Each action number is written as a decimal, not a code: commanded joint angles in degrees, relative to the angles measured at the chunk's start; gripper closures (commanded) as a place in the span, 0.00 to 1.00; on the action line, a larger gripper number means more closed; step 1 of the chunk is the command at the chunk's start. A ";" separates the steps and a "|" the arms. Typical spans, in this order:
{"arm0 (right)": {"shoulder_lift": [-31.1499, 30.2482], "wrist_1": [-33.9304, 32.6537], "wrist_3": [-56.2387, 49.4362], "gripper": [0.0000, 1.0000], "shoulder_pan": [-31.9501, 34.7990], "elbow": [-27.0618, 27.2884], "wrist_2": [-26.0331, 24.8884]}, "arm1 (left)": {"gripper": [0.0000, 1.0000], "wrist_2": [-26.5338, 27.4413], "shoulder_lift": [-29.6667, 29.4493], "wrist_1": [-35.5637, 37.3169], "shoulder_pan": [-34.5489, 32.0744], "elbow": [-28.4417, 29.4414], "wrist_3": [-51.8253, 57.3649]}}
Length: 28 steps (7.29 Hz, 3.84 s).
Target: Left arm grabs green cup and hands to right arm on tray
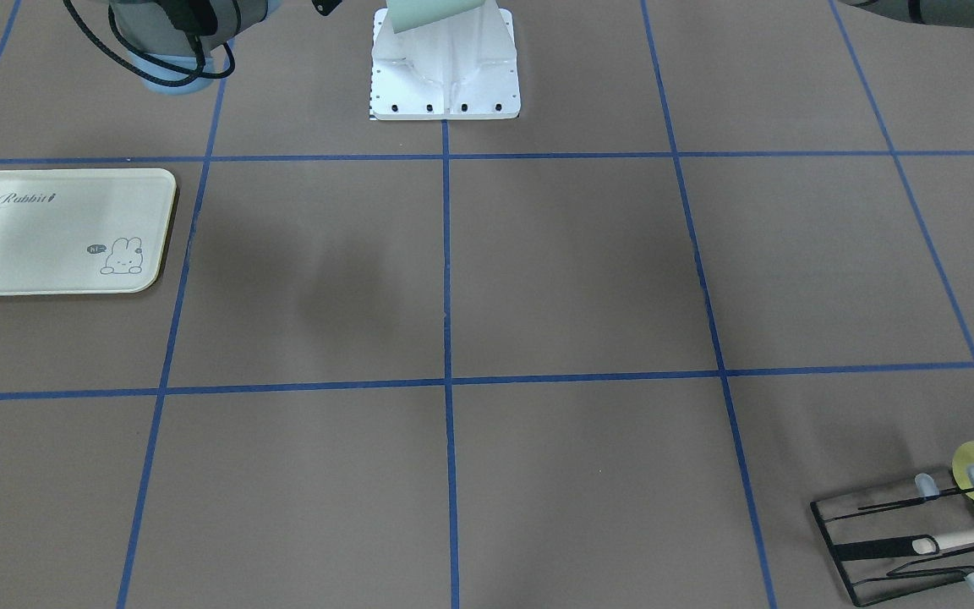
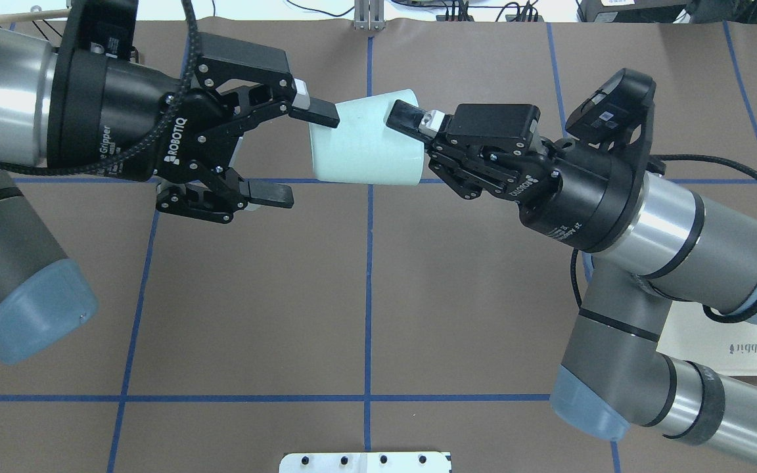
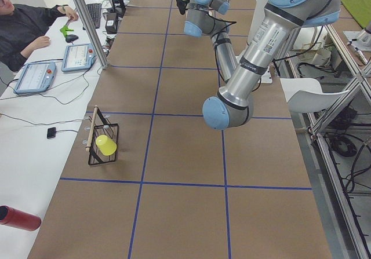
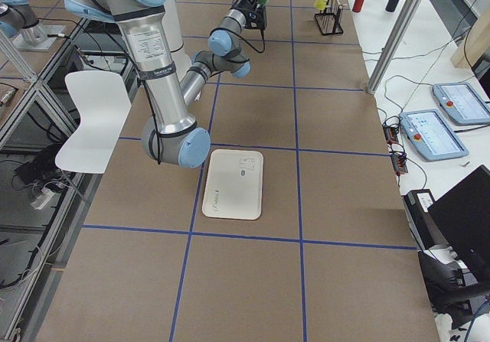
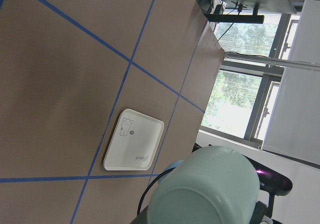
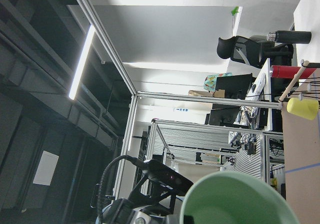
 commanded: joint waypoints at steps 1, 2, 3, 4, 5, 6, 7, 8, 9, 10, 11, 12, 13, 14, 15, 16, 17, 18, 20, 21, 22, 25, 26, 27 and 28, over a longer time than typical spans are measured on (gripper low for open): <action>-1.04 -6.08 -0.09 1.00 3.57 0.31 0.40 | 0.00 -0.24 2.35 -0.01 -0.32 -0.05 2.99; -1.13 -12.21 -0.17 1.00 6.20 0.31 1.89 | 0.00 -0.15 3.75 0.08 -1.27 0.04 4.83; -1.13 -19.23 -0.17 1.00 10.75 0.49 7.73 | 0.00 -0.06 5.86 0.25 -2.76 0.47 7.81; -1.65 -25.30 -0.26 1.00 16.01 0.57 14.40 | 0.00 0.29 8.31 0.51 -3.91 1.00 12.01; -1.83 -32.50 -0.78 1.00 23.29 0.58 24.65 | 0.00 0.38 10.17 0.60 -5.66 2.75 17.36; -2.01 -37.71 -1.75 1.00 31.11 0.14 35.02 | 0.00 0.47 12.18 0.69 -7.77 4.16 21.59; -3.23 -42.37 -7.24 1.00 37.19 0.31 42.26 | 0.00 0.47 16.21 1.13 -10.22 4.61 29.12; -5.76 -46.16 -13.91 1.00 40.73 0.40 45.29 | 0.00 0.47 20.42 4.00 -12.60 4.70 39.20; -8.31 -49.94 -21.02 1.00 42.59 0.57 45.75 | 0.00 0.47 22.21 9.95 -15.41 4.61 48.96; -10.17 -54.50 -27.97 1.00 43.57 0.75 45.67 | 0.00 0.55 24.05 15.92 -18.04 4.61 59.41; -12.45 -58.29 -35.34 1.00 43.84 0.75 45.50 | 0.00 0.55 27.12 21.38 -21.90 4.70 72.13; -15.60 -60.67 -42.38 1.00 43.93 0.84 45.15 | 0.00 0.47 30.97 25.78 -25.51 5.22 86.18; -19.11 -62.87 -50.28 1.00 43.93 0.84 44.88 | 0.00 0.38 34.41 27.57 -29.28 7.66 99.63; -21.58 -64.81 -55.23 1.00 43.93 0.93 44.88 | 0.00 -0.14 37.05 27.76 -33.76 11.60 111.43; -22.13 -69.44 -56.59 1.00 42.88 2.06 44.88 | 0.00 -0.41 38.12 27.76 -37.89 16.69 118.77; -22.83 -74.79 -57.64 1.00 40.52 4.59 44.71 | 0.00 -2.59 39.18 27.41 -42.46 21.87 124.85; -27.10 -75.46 -60.96 1.00 37.28 6.97 40.53 | 0.00 -4.18 39.45 27.67 -46.42 25.75 130.30; -33.67 -75.46 -61.60 1.00 31.94 10.99 30.74 | 0.00 -3.93 39.63 27.59 -48.29 28.49 131.49; -42.31 -66.74 -60.30 1.00 28.47 12.53 27.06 | 0.00 -4.37 40.32 28.63 -48.22 31.14 131.50; -45.48 -62.06 -58.12 1.00 27.24 12.53 25.99 | 0.00 -4.45 41.37 28.29 -48.39 31.59 131.59; -46.65 -59.67 -54.53 1.00 23.75 12.44 22.07 | 0.00 -4.54 42.95 28.46 -48.39 31.42 131.33; -47.10 -50.91 -37.07 1.00 5.23 7.73 2.22 | 0.00 -8.75 43.67 28.64 -48.39 30.89 130.97; -47.19 -48.94 -35.26 1.00 2.04 5.78 -1.58 | 0.00 -8.85 43.67 28.64 -48.39 31.06 130.89; -47.10 -48.66 -34.02 1.00 0.70 4.54 -3.35 | 0.00 -8.85 43.58 28.64 -48.39 30.98 130.88; -47.01 -48.57 -32.10 1.00 -0.53 4.27 -4.68 | 0.00 -8.85 43.67 28.64 -48.39 30.98 130.88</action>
